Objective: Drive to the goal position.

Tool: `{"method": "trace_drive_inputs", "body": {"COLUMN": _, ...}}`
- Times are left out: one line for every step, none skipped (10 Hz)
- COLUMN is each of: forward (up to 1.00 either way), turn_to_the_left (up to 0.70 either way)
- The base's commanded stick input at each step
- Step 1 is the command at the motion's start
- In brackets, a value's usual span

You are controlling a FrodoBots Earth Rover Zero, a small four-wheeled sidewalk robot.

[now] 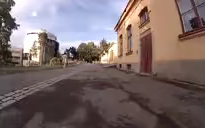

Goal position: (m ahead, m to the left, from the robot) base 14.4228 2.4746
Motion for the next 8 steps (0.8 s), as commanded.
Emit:
{"method": "trace_drive_inputs", "body": {"forward": 0.45, "turn_to_the_left": 0.27}}
{"method": "trace_drive_inputs", "body": {"forward": 0.45, "turn_to_the_left": 0.20}}
{"method": "trace_drive_inputs", "body": {"forward": 0.45, "turn_to_the_left": 0.00}}
{"method": "trace_drive_inputs", "body": {"forward": 0.45, "turn_to_the_left": 0.00}}
{"method": "trace_drive_inputs", "body": {"forward": 0.45, "turn_to_the_left": 0.00}}
{"method": "trace_drive_inputs", "body": {"forward": 0.45, "turn_to_the_left": 0.00}}
{"method": "trace_drive_inputs", "body": {"forward": 0.45, "turn_to_the_left": 0.00}}
{"method": "trace_drive_inputs", "body": {"forward": 0.45, "turn_to_the_left": 0.00}}
